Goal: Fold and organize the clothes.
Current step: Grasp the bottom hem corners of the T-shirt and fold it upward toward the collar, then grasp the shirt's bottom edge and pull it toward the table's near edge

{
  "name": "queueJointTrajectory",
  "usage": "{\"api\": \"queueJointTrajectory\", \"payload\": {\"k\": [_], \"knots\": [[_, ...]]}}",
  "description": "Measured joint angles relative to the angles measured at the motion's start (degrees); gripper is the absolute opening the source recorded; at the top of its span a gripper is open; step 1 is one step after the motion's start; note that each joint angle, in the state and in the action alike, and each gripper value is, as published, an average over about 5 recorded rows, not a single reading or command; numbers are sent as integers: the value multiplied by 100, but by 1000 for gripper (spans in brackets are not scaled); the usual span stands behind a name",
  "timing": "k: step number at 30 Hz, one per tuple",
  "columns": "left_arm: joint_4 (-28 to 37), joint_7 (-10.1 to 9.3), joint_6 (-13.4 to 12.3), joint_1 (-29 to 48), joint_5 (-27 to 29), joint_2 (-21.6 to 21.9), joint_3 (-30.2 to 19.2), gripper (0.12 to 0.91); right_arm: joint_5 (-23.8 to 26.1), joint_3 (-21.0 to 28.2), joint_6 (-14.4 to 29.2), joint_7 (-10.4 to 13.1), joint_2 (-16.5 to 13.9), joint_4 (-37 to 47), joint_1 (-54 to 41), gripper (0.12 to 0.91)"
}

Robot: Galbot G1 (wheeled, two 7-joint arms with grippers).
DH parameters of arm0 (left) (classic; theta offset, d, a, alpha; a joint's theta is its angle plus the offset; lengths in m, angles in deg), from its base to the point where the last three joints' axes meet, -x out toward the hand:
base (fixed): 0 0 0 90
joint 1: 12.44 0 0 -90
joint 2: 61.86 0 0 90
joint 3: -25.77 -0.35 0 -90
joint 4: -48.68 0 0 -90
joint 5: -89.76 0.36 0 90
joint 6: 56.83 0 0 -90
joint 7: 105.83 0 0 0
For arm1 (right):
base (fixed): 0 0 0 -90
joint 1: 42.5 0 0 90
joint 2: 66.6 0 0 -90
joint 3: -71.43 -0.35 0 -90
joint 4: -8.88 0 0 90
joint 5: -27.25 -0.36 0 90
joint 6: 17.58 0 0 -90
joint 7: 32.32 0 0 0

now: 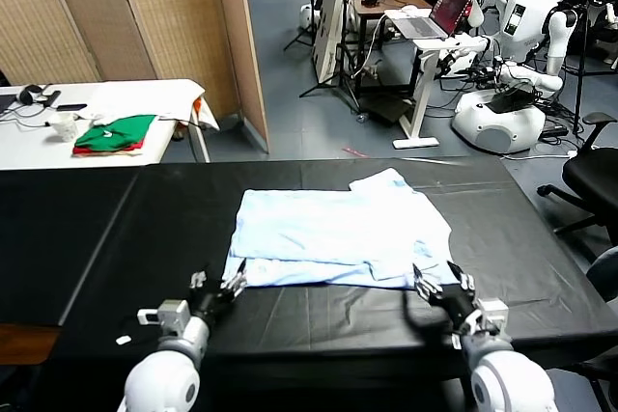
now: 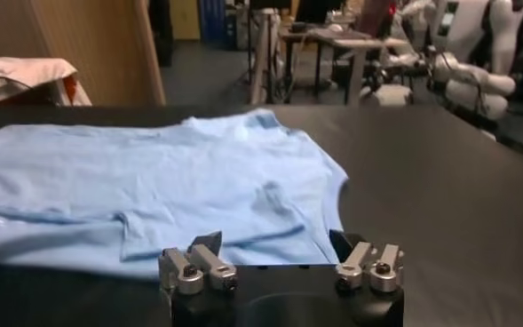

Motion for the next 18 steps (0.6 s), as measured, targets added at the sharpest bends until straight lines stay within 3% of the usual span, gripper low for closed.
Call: {"api": "queueJointTrajectory", "payload": {"k": [4,7,13,16,18], "knots": [[22,0,3,-44,61,16,23,899,-19,-28,30,8,19,46,1,732],[49,-1,4,-48,89,29,40,803,-60,-57,41,9,26,88,-10,637],[100,8,23,-52,110,56,36,431,-164,-94,52,3,36,204,-42,475],[68,2,40,-99,113,94,37,242,-219,-88,68,-7,31,243,-49,326],[18,-21,68,-149,120,131,53,168,-269,-70,77,-10,17,240,-42,217]]}}
